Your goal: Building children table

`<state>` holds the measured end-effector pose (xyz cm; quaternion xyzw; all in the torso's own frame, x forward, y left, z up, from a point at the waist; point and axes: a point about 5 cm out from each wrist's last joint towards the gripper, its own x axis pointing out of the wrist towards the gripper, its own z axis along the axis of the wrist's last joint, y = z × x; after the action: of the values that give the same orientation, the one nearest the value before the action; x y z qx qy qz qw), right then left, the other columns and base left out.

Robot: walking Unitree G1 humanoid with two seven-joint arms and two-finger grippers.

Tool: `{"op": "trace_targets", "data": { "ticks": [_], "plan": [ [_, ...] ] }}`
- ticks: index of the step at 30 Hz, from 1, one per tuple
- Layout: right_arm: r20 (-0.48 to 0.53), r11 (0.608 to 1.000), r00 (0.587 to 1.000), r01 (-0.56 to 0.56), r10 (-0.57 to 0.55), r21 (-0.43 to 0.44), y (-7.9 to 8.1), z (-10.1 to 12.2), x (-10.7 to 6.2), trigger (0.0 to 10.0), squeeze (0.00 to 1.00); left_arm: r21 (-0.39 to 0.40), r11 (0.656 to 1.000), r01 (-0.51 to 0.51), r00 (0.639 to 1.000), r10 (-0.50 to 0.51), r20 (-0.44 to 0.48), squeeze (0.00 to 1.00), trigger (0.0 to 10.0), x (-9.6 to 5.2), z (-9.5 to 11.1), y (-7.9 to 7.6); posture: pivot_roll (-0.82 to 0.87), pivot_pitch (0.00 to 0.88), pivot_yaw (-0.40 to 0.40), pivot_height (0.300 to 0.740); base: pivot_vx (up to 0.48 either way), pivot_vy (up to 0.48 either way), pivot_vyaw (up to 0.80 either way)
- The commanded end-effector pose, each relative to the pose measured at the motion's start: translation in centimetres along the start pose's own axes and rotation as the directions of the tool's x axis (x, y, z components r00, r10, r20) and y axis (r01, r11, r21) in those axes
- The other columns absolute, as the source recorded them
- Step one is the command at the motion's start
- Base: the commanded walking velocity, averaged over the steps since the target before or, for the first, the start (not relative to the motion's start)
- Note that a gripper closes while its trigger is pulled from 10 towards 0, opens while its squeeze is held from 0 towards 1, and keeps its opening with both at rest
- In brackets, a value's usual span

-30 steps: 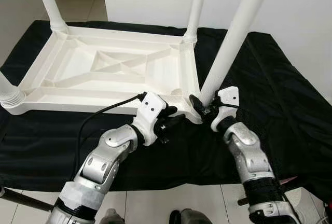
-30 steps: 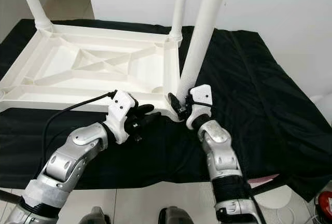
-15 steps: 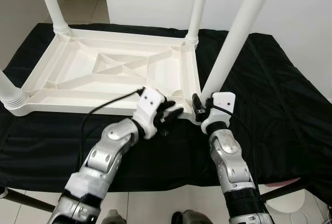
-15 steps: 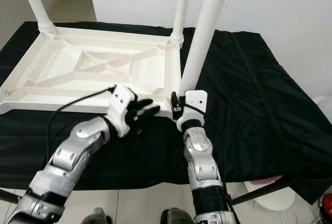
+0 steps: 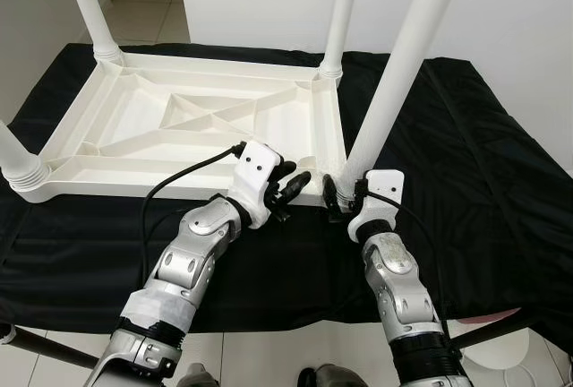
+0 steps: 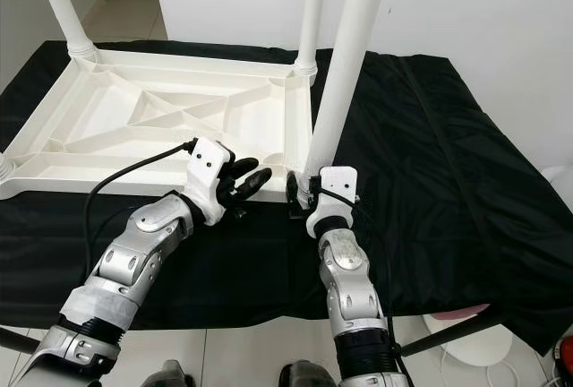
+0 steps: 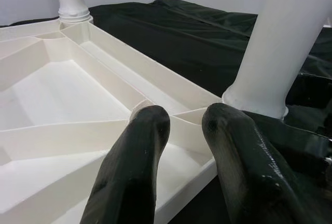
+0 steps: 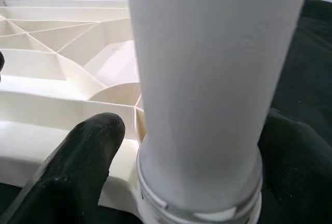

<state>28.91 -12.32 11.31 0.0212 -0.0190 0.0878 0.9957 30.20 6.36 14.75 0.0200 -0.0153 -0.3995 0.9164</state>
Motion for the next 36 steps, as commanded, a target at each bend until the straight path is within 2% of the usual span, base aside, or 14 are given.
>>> {"op": "trace_targets", "data": {
  "ticks": [1, 2, 4, 5, 6, 9, 13, 15, 19, 21, 26, 27, 28, 36],
  "plan": [
    [0.004, 0.997, 0.997, -0.082, 0.082, 0.001, 0.1, -0.1, -0.2, 10.0, 0.00, 0.012, 1.000, -0.021, 1.000, 0.021, -0.003, 0.00, 10.0, 0.1, -0.1, 0.2, -0.02, 0.000, -0.005, 0.740, 0.000, 0.000, 0.00],
    [0.006, 0.980, 0.980, -0.198, 0.198, -0.036, 0.0, -0.1, -0.1, 10.0, 0.00, 0.019, 1.000, 0.009, 1.000, -0.009, -0.010, 0.00, 10.0, 0.1, -0.1, 0.0, 0.00, 0.000, -0.005, 0.740, 0.000, 0.000, 0.00],
    [0.006, 0.980, 0.980, -0.198, 0.198, -0.036, 0.0, -0.1, -0.1, 10.0, 0.00, 0.019, 1.000, 0.009, 1.000, -0.009, -0.010, 0.00, 10.0, 0.1, -0.1, 0.0, 0.00, 0.000, -0.005, 0.740, 0.000, 0.000, 0.00],
    [-0.003, 0.956, 0.958, -0.285, 0.285, -0.065, -0.3, 0.0, 0.0, 10.0, 0.00, 0.023, 0.998, 0.058, 0.998, -0.058, -0.019, 0.00, 10.0, 0.1, -0.2, -0.4, 0.00, 0.000, -0.006, 0.740, 0.000, 0.000, 0.00],
    [-0.003, 0.956, 0.958, -0.285, 0.285, -0.065, -0.3, 0.0, 0.0, 10.0, 0.00, 0.023, 0.998, 0.058, 0.998, -0.058, -0.019, 0.00, 10.0, 0.1, -0.2, -0.4, 0.00, 0.000, -0.006, 0.740, 0.000, 0.000, 0.00],
    [-0.043, 0.894, 0.905, -0.426, 0.424, -0.139, -1.3, 0.2, 0.9, 10.0, 0.00, 0.032, 0.986, 0.163, 0.986, -0.162, -0.037, 0.00, 10.0, 0.0, -0.5, -1.2, 0.01, 0.000, -0.005, 0.740, 0.000, 0.000, 0.00],
    [-0.052, 0.883, 0.898, -0.439, 0.436, -0.168, -1.6, 0.4, 1.3, 10.0, 0.00, 0.029, 0.983, 0.181, 0.983, -0.180, -0.037, 0.00, 10.0, 0.0, -0.4, -1.4, 0.01, 0.000, -0.004, 0.740, 0.000, 0.000, 0.00],
    [-0.065, 0.863, 0.889, -0.455, 0.452, -0.218, -2.1, 0.9, 2.4, 10.0, 0.00, 0.024, 0.977, 0.214, 0.976, -0.212, -0.041, 0.00, 10.0, 0.1, -0.4, -1.6, 0.01, 0.000, 0.002, 0.740, 0.000, 0.000, 0.00],
    [-0.080, 0.850, 0.883, -0.466, 0.462, -0.246, -2.2, 1.1, 3.1, 10.0, 0.00, 0.024, 0.973, 0.228, 0.973, -0.227, -0.046, 0.00, 10.0, 0.1, -0.5, -1.6, 0.01, 0.000, 0.006, 0.740, 0.000, 0.000, 0.00],
    [-0.144, 0.802, 0.847, -0.532, 0.512, -0.272, -2.2, 1.0, 4.0, 10.0, 0.00, 0.032, 0.969, 0.247, 0.968, -0.245, -0.058, 0.00, 10.0, 0.2, -0.5, -1.6, 0.02, 0.000, 0.003, 0.740, 0.000, 0.000, 0.00],
    [-0.167, 0.787, 0.832, -0.554, 0.529, -0.271, -2.2, 0.9, 4.2, 10.0, 0.00, 0.039, 0.968, 0.249, 0.967, -0.247, -0.061, 0.00, 10.0, 0.2, -0.5, -1.5, 0.03, 0.000, 0.003, 0.740, 0.000, 0.000, 0.00],
    [-0.190, 0.772, 0.816, -0.578, 0.545, -0.266, -2.3, 0.5, 4.3, 6.8, 0.00, 0.044, 0.969, 0.244, 0.969, -0.241, -0.061, 0.00, 10.0, 0.2, -0.4, -1.4, 0.03, 0.000, 0.000, 0.740, 0.000, 0.000, 0.00],
    [-0.215, 0.766, 0.804, -0.593, 0.554, -0.248, -2.5, 0.1, 4.3, 0.0, 0.00, 0.050, 0.972, 0.231, 0.972, -0.229, -0.054, 0.00, 10.0, 0.4, -0.2, -1.2, 0.03, 0.000, 0.000, 0.740, 0.000, 0.000, 0.00],
    [-0.200, 0.787, 0.802, -0.594, 0.563, -0.166, -2.9, -0.5, 3.8, 0.0, 0.00, 0.061, 0.975, 0.214, 0.977, -0.212, -0.038, 0.00, 10.0, 0.6, 0.3, -0.6, 0.05, 0.000, -0.013, 0.740, 0.000, 0.000, 0.00]
  ]
}}
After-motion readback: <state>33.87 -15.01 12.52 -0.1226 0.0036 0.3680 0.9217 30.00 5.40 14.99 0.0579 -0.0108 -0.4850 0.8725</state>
